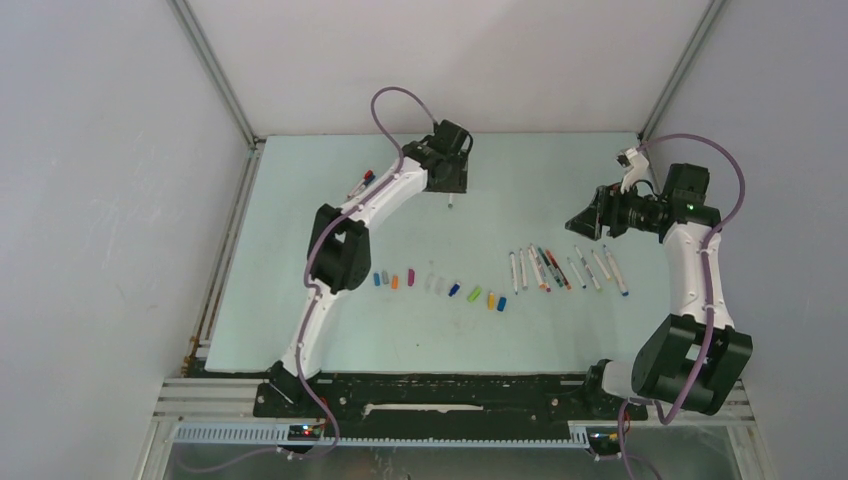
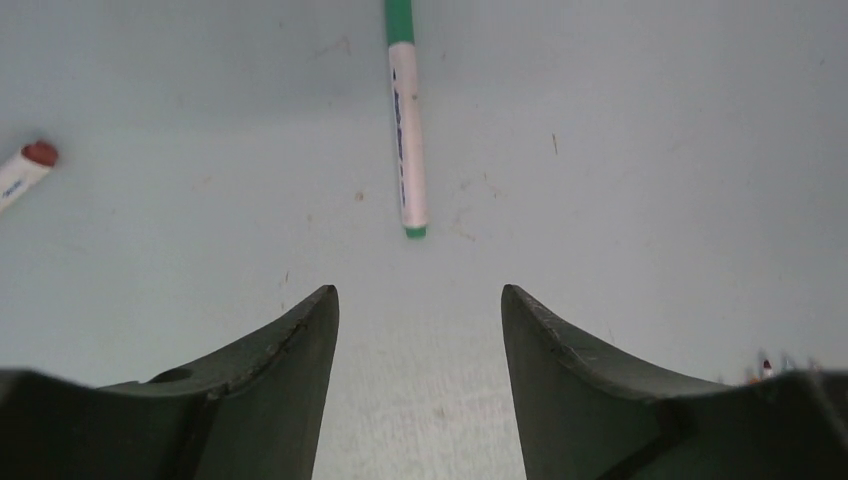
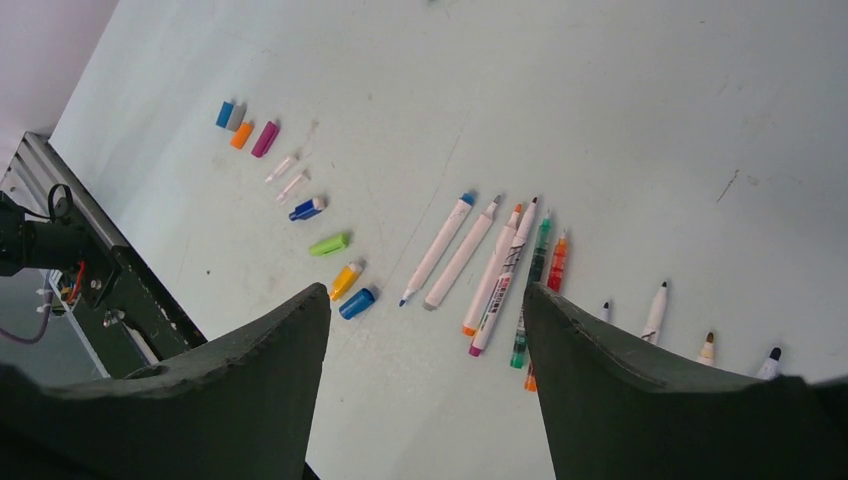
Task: Open the pen caps
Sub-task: Move the pen to the center of the board.
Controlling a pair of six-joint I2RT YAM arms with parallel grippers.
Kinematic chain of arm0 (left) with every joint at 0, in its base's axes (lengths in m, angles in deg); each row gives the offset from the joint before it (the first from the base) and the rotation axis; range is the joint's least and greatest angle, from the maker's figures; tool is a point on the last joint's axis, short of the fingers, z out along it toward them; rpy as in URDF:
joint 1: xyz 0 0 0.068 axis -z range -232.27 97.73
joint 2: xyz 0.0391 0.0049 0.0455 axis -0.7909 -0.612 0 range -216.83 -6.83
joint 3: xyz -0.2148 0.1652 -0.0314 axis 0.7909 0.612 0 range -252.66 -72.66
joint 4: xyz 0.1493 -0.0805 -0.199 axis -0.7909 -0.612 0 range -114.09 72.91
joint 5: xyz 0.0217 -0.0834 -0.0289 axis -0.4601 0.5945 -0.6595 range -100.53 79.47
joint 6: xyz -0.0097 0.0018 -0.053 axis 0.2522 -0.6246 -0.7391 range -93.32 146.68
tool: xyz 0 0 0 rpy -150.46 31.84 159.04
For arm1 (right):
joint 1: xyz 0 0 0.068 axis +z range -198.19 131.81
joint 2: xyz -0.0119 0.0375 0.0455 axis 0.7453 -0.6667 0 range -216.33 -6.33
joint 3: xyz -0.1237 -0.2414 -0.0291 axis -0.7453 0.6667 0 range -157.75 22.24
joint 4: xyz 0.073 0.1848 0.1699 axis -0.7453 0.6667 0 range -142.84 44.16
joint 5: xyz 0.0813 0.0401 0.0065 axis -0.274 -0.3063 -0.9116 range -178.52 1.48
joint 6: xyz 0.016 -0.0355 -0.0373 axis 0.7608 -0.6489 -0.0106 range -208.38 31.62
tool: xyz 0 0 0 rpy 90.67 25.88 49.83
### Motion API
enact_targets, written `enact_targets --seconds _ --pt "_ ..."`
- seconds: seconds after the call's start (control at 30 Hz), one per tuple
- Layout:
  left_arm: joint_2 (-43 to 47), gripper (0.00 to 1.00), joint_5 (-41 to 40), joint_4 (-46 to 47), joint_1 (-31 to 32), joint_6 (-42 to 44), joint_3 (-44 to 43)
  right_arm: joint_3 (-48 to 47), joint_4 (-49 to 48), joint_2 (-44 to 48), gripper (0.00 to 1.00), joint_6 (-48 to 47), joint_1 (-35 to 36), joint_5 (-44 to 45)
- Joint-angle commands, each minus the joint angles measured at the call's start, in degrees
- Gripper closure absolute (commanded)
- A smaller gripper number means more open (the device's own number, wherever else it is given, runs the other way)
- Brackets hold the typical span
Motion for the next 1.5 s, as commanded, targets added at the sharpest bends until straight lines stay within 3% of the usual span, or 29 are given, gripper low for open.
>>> enact_targets --seconds 0.0,0.23,0.47,0.57,0.7,0.83,1.0,1.1,1.27,1.4,1.47 --pt "-3.59 0.37 3.34 -1.06 -1.39 0.97 -8.18 -0.73 -0.40 2.19 0.27 0.03 0.57 -1.73" --pt "-5.79 0.41 9.66 4.51 -2.78 -2.24 -8.07 -0.70 -0.28 1.33 0.27 -0.15 2.60 -0.72" --pt "-2.09 0.45 10.14 6.75 -3.40 -2.13 -3.81 -0.76 -0.15 -0.10 0.27 -0.62 6.36 0.98" --pt "7.72 0.46 12.12 12.47 -4.10 -1.31 7.05 -0.73 -0.65 -1.61 0.28 -0.33 9.02 3.03" --pt "26.57 0.45 12.35 26.25 -4.84 0.69 29.24 -0.73 -5.39 -4.90 0.29 5.16 15.43 11.02" --pt "41.93 0.36 9.55 27.20 -6.32 3.51 41.19 -3.52 -9.05 -9.56 0.30 10.00 25.68 21.07" --pt "56.43 0.28 12.66 21.32 -12.29 4.86 50.06 -13.25 -11.98 -19.92 0.39 23.54 33.79 35.74" --pt "63.91 0.26 13.06 16.29 -16.50 7.62 54.65 -23.84 -7.86 -29.78 0.44 29.96 37.75 42.53" --pt "75.21 0.21 2.70 11.19 -18.58 15.40 63.23 -43.46 -0.46 -44.58 0.49 36.35 39.68 44.14" --pt "84.49 0.12 -3.79 15.84 -18.59 17.69 73.32 -54.04 2.06 -53.01 0.51 37.17 41.08 46.14" --pt "87.05 0.11 -4.58 17.03 -18.64 19.05 74.42 -58.78 2.98 -56.30 0.51 37.76 41.61 47.53"
